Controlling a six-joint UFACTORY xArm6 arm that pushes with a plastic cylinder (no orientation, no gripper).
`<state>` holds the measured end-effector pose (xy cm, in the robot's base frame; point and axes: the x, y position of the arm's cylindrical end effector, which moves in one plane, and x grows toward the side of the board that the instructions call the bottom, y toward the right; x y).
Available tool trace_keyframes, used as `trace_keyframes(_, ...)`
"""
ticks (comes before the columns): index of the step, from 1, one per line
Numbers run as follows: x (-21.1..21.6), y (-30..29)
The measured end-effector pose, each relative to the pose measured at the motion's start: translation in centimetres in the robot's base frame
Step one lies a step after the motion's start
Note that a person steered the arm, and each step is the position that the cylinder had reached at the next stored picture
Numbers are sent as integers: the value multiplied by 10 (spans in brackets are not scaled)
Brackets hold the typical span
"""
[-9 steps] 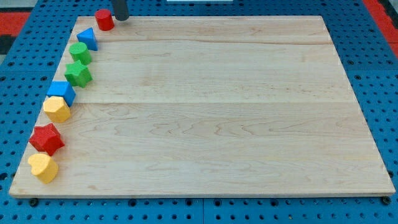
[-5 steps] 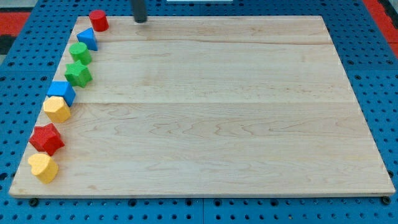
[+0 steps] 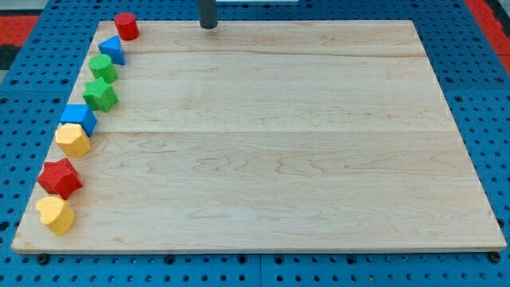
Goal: Move red circle slightly left to the board
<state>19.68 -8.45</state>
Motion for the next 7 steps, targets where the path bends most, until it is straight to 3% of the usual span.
trace_keyframes(2, -5, -16)
trace_keyframes(7, 12, -131)
